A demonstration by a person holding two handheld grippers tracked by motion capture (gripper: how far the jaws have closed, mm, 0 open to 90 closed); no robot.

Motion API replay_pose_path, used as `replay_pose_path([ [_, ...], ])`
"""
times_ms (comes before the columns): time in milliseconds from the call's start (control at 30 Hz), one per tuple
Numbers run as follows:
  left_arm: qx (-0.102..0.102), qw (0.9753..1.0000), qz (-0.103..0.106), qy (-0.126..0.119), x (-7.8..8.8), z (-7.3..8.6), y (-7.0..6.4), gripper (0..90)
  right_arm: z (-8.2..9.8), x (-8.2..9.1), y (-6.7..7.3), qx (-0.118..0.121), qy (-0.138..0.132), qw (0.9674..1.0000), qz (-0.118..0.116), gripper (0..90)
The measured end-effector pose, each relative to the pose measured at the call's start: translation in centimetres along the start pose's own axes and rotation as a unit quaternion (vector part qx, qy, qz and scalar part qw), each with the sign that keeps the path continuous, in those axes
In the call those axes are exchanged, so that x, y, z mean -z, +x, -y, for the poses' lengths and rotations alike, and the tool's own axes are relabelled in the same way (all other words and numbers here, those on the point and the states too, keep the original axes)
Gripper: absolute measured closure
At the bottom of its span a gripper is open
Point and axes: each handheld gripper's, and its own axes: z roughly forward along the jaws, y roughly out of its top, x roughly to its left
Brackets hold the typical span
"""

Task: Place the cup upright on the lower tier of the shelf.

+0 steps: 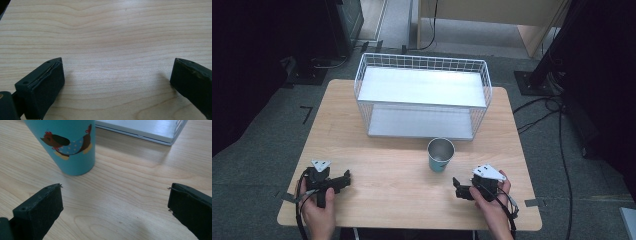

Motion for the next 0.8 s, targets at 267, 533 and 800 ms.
replay_pose_path([
  [267, 0.0, 1.0, 0.0, 0.0, 0.0, 0.0, 0.0, 0.0, -0.5, -0.6, 1.2, 0.002, -0.004, 0.9999, -0.014, 0.0],
  [533, 0.0, 1.0, 0.0, 0.0, 0.0, 0.0, 0.0, 0.0, -1.1, -1.4, 2.6, 0.0, -0.016, 0.9992, -0.035, 0.0],
  [800, 0.0, 1.0, 0.0, 0.0, 0.0, 0.0, 0.0, 0.0, -1.8, -2.1, 3.6, -0.02, -0.037, 0.9986, -0.031, 7.7],
])
